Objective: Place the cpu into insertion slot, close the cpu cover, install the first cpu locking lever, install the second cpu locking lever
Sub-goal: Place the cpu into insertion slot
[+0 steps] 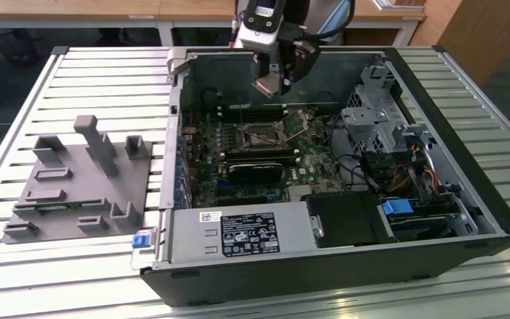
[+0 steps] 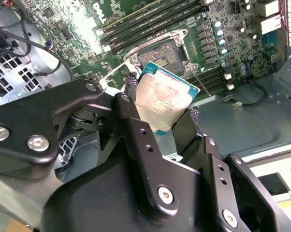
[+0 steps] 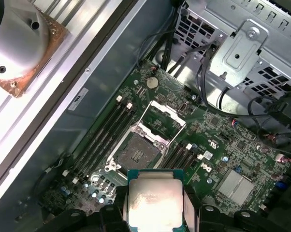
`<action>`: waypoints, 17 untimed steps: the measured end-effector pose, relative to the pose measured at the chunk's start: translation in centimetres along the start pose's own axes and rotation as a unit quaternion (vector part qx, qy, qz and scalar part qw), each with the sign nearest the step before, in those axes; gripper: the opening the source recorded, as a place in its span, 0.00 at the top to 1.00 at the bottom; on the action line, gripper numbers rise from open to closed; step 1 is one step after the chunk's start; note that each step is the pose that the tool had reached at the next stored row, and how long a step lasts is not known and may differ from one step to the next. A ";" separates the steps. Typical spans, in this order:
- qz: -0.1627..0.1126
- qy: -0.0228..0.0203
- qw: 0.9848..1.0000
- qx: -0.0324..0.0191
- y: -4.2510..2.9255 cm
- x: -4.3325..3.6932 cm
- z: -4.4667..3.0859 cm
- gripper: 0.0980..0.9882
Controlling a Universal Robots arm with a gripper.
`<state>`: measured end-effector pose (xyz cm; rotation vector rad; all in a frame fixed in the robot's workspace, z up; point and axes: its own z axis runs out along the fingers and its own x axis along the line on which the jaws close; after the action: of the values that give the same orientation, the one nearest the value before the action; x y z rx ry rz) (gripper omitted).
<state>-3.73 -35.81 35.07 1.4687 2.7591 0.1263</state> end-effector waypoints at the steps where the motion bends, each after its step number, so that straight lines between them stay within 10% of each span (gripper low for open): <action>1: 0.003 0.000 1.000 0.000 0.00 0.00 0.01 0.50; 17: 0.074 -0.006 0.997 -0.002 -0.02 0.00 0.23 0.50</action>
<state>-3.73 -35.80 34.84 1.6662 2.6379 0.1240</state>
